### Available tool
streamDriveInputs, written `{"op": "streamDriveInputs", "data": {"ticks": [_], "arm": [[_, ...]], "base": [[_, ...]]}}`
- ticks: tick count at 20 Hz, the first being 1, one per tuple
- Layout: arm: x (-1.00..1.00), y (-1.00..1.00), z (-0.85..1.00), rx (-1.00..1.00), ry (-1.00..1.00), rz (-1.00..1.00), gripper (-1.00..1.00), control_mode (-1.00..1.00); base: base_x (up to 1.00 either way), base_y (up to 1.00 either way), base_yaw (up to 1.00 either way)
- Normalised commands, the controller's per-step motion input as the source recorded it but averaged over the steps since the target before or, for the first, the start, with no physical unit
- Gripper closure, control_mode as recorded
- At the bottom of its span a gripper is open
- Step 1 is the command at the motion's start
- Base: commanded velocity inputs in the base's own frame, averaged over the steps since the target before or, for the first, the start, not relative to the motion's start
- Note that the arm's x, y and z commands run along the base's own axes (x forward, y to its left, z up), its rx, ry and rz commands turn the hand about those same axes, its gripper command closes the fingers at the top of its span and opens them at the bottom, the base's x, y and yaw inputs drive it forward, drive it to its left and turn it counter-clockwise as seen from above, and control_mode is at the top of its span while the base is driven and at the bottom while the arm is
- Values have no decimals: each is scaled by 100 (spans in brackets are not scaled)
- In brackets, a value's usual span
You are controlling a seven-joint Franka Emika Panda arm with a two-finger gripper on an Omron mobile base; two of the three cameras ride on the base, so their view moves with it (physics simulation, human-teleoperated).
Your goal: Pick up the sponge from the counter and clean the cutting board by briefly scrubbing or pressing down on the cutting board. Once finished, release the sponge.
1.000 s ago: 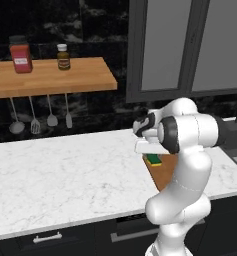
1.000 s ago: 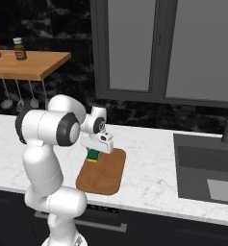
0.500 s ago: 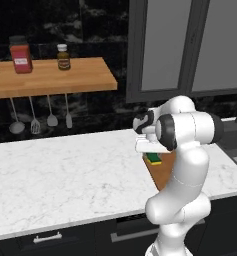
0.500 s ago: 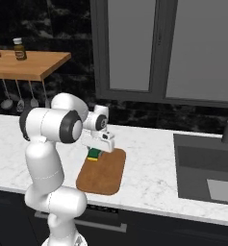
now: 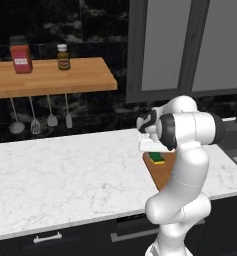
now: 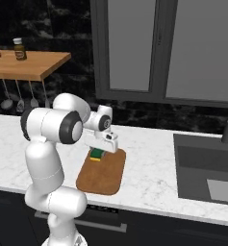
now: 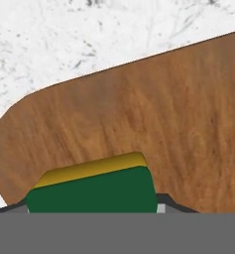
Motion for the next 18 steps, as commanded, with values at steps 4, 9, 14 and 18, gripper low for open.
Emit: {"op": "streamDriveInputs", "data": {"ticks": [4,9,14,18], "arm": [[-9,-4,-35,-1,-1,0,100,-100],[0,-24,-32,-5,-12,0,100,-100],[0,-45,-18,-5,-14,0,100,-100],[0,-56,-48,-5,-10,0,100,-100]], "base": [[0,0,0],[0,0,0],[0,0,0],[0,0,0]]}}
